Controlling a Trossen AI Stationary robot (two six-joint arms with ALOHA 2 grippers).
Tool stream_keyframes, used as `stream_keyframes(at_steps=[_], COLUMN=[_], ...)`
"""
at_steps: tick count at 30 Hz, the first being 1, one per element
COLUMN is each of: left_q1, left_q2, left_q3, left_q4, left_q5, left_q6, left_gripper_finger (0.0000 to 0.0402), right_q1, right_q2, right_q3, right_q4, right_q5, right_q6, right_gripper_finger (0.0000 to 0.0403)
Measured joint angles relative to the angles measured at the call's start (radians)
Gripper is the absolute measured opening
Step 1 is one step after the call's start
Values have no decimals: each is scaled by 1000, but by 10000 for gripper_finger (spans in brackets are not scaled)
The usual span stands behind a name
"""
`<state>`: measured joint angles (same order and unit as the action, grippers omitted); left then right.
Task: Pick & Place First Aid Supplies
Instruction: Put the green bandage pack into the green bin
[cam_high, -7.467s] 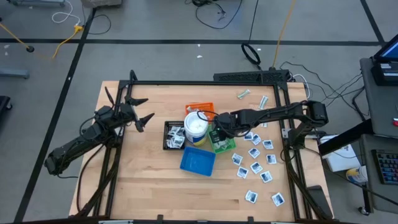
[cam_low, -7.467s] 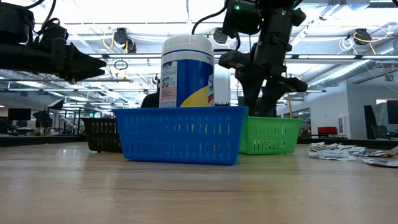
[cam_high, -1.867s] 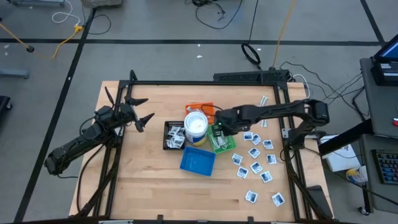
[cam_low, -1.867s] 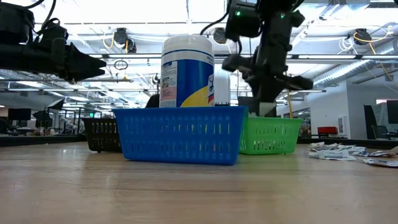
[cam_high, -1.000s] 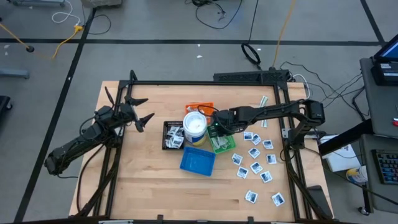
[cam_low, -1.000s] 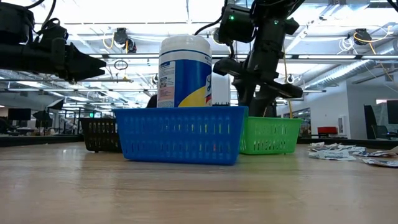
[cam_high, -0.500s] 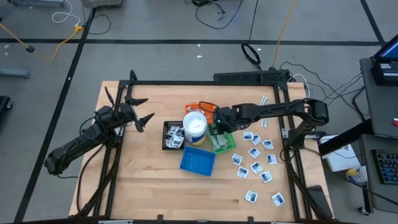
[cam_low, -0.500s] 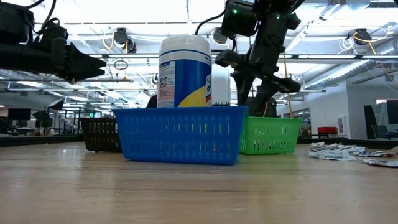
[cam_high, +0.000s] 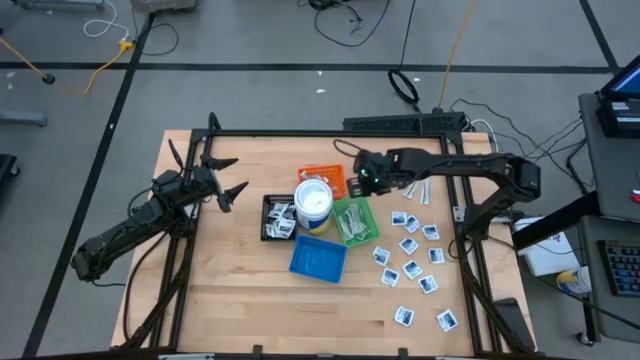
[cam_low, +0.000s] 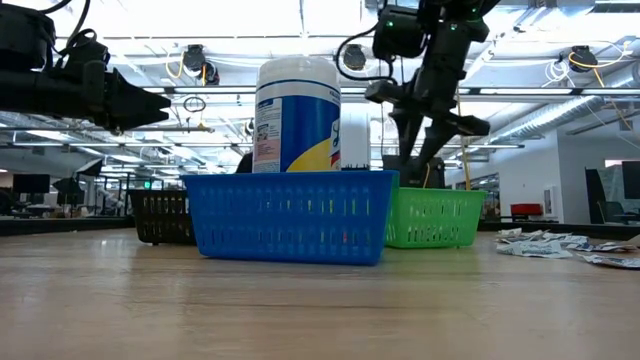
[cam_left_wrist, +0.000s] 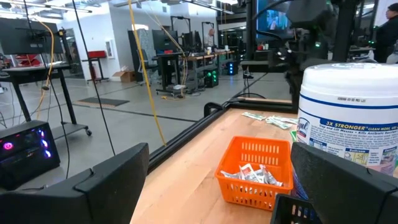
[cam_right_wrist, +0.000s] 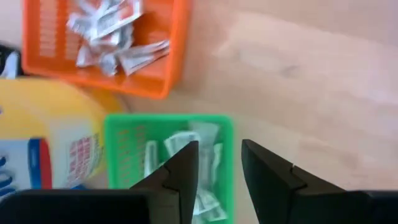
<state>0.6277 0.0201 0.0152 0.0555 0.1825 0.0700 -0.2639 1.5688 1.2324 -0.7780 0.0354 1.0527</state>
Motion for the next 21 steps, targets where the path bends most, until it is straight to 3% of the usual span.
stream_keyframes(at_steps=[11, 21], left_q1=[0, 0], left_q2=[0, 0], left_q3=[0, 0], left_q4=[0, -1], left_q5=[0, 0], left_q6=[0, 0], left_gripper_finger=[397, 397], right_q1=[-74, -172], right_q2=[-53, -186], right_q3=[-18, -187], right_q4=[-29, -28], right_q5=[46, 70], right_q6=[-23, 47], right_gripper_finger=[118, 184])
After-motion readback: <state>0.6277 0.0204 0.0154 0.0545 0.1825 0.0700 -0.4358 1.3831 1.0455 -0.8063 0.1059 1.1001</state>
